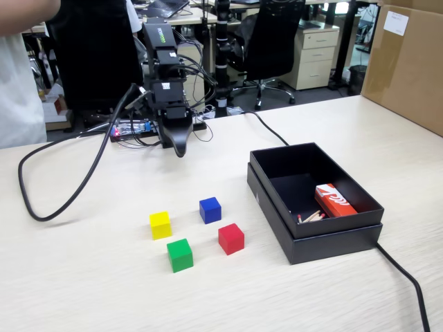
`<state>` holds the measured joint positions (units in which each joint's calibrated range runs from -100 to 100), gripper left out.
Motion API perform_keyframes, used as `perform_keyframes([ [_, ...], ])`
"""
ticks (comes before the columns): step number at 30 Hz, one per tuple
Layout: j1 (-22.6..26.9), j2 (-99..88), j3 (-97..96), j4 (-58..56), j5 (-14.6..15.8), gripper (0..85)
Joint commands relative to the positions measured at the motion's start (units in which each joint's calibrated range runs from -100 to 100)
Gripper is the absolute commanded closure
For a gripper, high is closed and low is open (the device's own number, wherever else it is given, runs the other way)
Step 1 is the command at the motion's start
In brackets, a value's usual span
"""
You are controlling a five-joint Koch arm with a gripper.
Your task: Put the green cube on top of the red cube
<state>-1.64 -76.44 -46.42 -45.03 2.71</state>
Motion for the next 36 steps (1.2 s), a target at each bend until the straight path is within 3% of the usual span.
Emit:
perform_keyframes([
  [1, -0.2, 9.1, 12.1, -3.3, 0.4, 42.0],
  [8, -0.8, 34.8, 40.2, -6.9, 0.3, 42.0],
  [20, -3.3, 74.0, 70.6, -6.9, -3.7, 42.0],
  [36, -3.7, 94.3, 82.5, -6.2, -4.9, 41.8],
])
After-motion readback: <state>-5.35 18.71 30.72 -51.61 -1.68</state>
